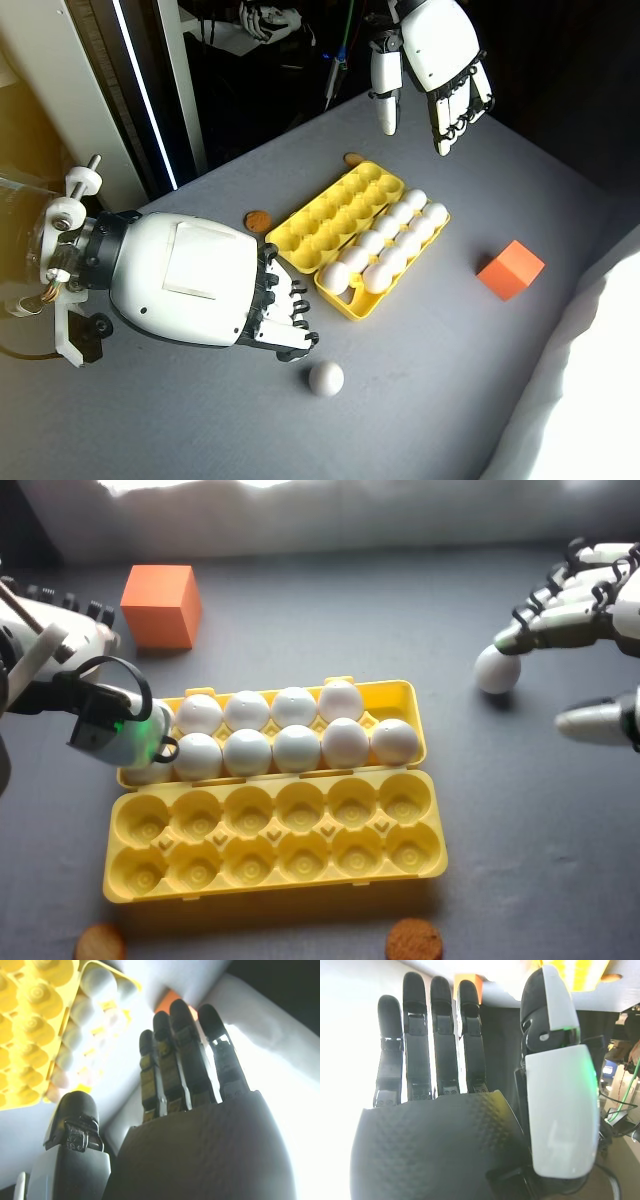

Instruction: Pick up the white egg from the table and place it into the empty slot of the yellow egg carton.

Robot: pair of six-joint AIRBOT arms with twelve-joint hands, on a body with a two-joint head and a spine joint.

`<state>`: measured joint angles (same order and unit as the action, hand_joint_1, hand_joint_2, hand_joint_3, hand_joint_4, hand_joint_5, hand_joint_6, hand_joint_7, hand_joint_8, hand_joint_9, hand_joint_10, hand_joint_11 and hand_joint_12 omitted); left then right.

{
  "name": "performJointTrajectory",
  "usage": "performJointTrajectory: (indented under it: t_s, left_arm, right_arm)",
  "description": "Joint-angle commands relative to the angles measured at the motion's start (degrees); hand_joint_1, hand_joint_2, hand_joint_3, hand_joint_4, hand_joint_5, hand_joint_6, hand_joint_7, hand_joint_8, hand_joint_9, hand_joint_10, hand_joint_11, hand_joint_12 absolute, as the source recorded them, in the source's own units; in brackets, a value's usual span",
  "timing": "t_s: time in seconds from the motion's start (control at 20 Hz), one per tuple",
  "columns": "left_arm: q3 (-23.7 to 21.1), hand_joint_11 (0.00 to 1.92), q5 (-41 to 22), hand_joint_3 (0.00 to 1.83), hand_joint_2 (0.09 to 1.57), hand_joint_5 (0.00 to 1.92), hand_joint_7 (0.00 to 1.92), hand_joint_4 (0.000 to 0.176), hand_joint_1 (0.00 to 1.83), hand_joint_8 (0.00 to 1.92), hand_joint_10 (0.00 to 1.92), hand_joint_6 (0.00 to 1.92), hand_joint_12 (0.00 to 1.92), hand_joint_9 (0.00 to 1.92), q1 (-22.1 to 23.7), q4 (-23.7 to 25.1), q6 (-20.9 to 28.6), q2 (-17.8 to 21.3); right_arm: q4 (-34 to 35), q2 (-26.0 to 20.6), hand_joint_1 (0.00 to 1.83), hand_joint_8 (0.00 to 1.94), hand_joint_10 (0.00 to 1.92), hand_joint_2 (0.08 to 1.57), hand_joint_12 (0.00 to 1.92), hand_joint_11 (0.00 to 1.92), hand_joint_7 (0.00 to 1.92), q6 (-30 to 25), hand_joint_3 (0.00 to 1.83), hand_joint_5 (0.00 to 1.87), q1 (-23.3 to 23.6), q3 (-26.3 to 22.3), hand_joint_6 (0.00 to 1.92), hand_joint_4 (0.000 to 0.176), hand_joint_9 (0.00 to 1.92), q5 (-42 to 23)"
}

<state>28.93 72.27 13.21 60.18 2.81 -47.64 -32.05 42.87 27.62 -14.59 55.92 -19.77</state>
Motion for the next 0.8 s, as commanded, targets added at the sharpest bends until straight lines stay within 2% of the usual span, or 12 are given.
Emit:
performJointTrajectory:
  t_s: [0.0,0.1,0.2,0.25,0.35,0.4,0.45,0.6,0.7,0.75]
  left_arm:
    - [0.1,0.02,0.7,0.03,1.36,0.06,0.06,0.000,0.00,0.01,0.01,0.01,0.01,0.04,0.5,5.0,-0.3,0.6]
    - [0.1,0.01,0.7,0.02,1.36,0.04,0.05,0.000,0.00,0.00,0.01,0.00,0.01,0.03,0.5,5.0,-0.3,0.6]
    - [0.1,0.00,0.7,0.02,1.37,0.04,0.04,0.000,0.00,0.00,0.00,0.00,0.00,0.01,0.5,5.0,-0.3,0.6]
    - [0.1,0.00,0.7,0.02,1.37,0.04,0.04,0.000,0.00,0.00,0.00,0.00,0.00,0.01,0.5,5.0,-0.3,0.6]
    - [0.1,0.04,0.7,0.01,1.37,0.07,0.08,0.000,0.00,0.01,0.02,0.01,0.02,0.05,0.5,5.0,-0.3,0.6]
    - [0.1,0.05,0.7,0.01,1.37,0.06,0.08,0.000,0.00,0.01,0.02,0.00,0.02,0.07,0.5,5.0,-0.3,0.6]
    - [0.1,0.05,0.7,0.00,1.37,0.07,0.10,0.000,0.00,0.00,0.01,0.00,0.04,0.09,0.5,5.0,-0.3,0.6]
    - [0.1,0.01,0.7,0.00,1.38,0.07,0.08,0.000,0.00,0.00,0.00,0.00,0.03,0.06,0.5,5.0,-0.3,0.6]
    - [0.1,0.05,0.7,0.00,1.37,0.07,0.10,0.000,0.00,0.01,0.01,0.00,0.05,0.08,0.5,5.0,-0.3,0.6]
    - [0.1,0.03,0.7,0.00,1.37,0.06,0.09,0.000,0.00,0.00,0.00,0.00,0.04,0.07,0.5,5.0,-0.3,0.6]
  right_arm:
    - [1.4,-0.6,0.27,0.01,0.05,1.26,0.88,0.00,0.33,-0.1,0.01,0.32,0.2,0.2,0.01,0.000,0.28,-5.1]
    - [1.4,-0.5,0.28,0.01,0.04,1.26,0.90,0.00,0.35,0.0,0.00,0.32,0.2,0.4,0.01,0.000,0.30,-5.1]
    - [1.4,0.4,0.32,0.00,0.03,1.24,0.84,0.00,0.33,0.0,0.00,0.31,0.2,1.8,0.00,0.000,0.29,-5.1]
    - [2.1,1.3,0.42,0.00,0.01,1.20,0.80,0.00,0.31,0.0,0.00,0.28,0.2,3.1,0.00,0.000,0.27,-4.8]
    - [5.5,3.3,0.73,0.00,0.01,1.07,0.84,0.00,0.29,0.0,0.00,0.27,0.2,5.8,0.00,0.000,0.27,-4.2]
    - [6.7,4.5,0.81,0.00,0.00,1.03,0.81,0.00,0.27,0.0,0.00,0.28,0.4,7.2,0.00,0.000,0.24,-3.9]
    - [6.7,5.4,0.84,0.00,0.00,1.03,0.71,0.00,0.22,0.2,0.00,0.24,1.1,8.0,0.00,0.000,0.18,-2.9]
    - [6.7,8.3,1.02,0.00,0.00,1.01,0.55,0.00,0.17,1.0,0.00,0.21,2.7,10.4,0.00,0.000,0.13,-2.1]
    - [7.7,10.3,1.07,0.01,0.01,1.01,0.66,0.00,0.21,1.0,0.00,0.25,3.3,12.4,0.01,0.000,0.17,-0.1]
    - [8.9,11.6,1.07,0.00,0.00,1.05,0.49,0.00,0.12,1.0,0.01,0.18,3.3,13.8,0.00,0.000,0.09,0.6]
